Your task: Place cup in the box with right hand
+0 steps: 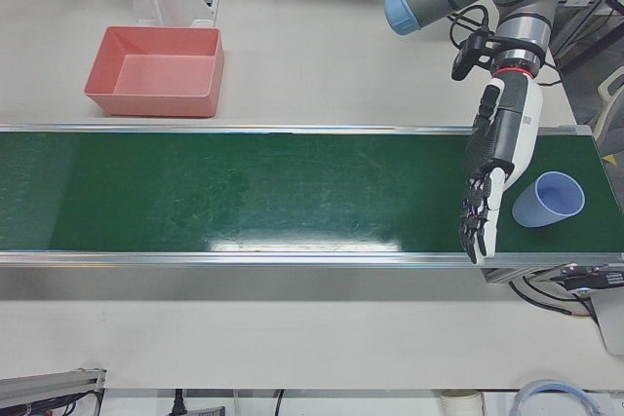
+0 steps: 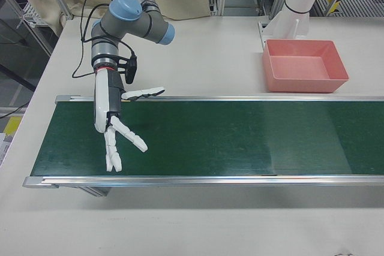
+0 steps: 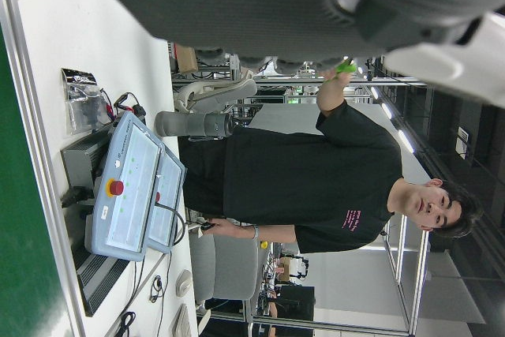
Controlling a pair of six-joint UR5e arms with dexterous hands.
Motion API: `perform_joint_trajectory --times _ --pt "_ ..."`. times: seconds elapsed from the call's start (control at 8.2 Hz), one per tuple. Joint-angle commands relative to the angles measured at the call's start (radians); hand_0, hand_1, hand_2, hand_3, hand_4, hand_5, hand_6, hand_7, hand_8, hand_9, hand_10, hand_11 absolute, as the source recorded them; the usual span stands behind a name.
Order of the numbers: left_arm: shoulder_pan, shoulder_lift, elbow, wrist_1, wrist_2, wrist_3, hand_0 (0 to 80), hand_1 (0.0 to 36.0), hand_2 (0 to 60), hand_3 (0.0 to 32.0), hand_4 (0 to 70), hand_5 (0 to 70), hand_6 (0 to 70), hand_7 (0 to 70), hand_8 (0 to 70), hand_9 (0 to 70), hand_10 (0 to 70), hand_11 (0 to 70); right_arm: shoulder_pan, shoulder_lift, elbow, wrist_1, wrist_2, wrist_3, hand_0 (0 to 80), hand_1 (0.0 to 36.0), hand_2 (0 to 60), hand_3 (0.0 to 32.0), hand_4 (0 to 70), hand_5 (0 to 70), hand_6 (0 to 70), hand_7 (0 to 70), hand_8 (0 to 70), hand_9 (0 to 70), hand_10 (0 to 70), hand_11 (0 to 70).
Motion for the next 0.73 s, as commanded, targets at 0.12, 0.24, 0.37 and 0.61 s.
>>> perform_joint_trajectory --times 0.12,0.24,0.37,0.61 --pt "0.0 0.0 0.0 0.0 0.0 0.0 0.0 0.0 0.0 0.0 0.0 0.0 0.0 0.0 0.0 0.0 0.0 0.0 0.0 -0.006 -0.004 0.005 0.002 -0.004 32.7 2.7 8.9 0.0 12.7 1.3 2.6 9.7 0.6 4.0 2.5 4.3" --pt "0.0 0.0 0.0 0.0 0.0 0.0 0.0 0.0 0.0 0.0 0.0 0.0 0.0 0.0 0.0 0.0 0.0 0.0 0.0 -0.006 -0.004 0.005 0.004 -0.004 22.8 1.6 9.2 0.0 13.6 0.6 2.5 9.6 0.4 3.9 2.5 3.9" --pt "0.0 0.0 0.0 0.0 0.0 0.0 0.0 0.0 0.0 0.0 0.0 0.0 0.0 0.0 0.0 0.0 0.0 0.0 0.0 -0.006 -0.006 0.012 0.004 -0.002 21.6 4.3 18.7 0.0 11.1 0.9 2.7 10.0 0.4 3.9 2.5 4.1" --pt "0.0 0.0 0.0 0.0 0.001 0.0 0.0 0.0 0.0 0.0 0.0 0.0 0.0 0.0 0.0 0.0 0.0 0.0 0.0 -0.003 -0.006 0.012 0.002 -0.007 37.9 6.4 12.0 0.0 13.6 2.1 3.1 10.7 0.6 4.1 2.6 4.6"
